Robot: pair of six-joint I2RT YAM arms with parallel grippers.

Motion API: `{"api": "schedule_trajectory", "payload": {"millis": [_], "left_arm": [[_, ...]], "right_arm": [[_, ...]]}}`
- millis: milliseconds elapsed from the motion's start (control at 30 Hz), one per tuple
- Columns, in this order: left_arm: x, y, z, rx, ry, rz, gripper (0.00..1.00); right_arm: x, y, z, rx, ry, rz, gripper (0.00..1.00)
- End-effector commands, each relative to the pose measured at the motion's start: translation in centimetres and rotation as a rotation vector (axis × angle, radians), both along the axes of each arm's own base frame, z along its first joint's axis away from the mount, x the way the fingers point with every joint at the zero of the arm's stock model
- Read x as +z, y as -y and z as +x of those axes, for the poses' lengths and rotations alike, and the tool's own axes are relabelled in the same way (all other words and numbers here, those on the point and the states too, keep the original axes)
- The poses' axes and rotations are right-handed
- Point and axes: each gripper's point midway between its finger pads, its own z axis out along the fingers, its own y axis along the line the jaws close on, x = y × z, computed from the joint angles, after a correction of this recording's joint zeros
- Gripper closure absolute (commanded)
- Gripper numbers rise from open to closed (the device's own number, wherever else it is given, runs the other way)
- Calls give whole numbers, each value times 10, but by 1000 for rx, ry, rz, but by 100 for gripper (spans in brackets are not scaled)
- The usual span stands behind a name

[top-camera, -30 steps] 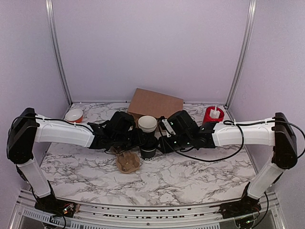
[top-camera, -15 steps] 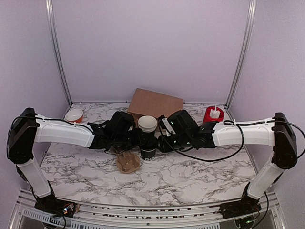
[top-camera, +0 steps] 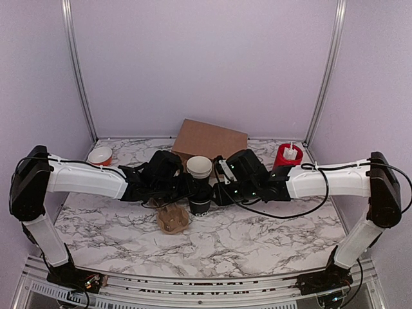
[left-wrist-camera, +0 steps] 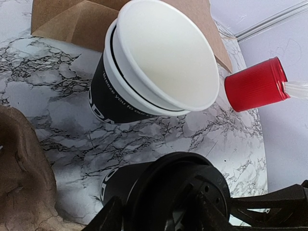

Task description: Pack the takeout coffee

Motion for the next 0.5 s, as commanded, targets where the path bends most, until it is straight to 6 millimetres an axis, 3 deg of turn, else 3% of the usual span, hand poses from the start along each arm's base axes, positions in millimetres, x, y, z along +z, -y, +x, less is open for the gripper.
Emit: {"api": "schedule_trajectory", "payload": {"millis": [0, 200, 467], "left_arm": [[-23, -2, -10, -28, -39, 57, 47], [-25, -2, -11, -31, -42, 60, 47], [-28, -4, -12, -27, -48, 64, 47]], "right_arm": [[-38, 15, -4, -36, -50, -91, 72], [-67, 26, -14, -42, -97, -161, 73], [-87, 43, -28, -48, -144, -222, 73]]}}
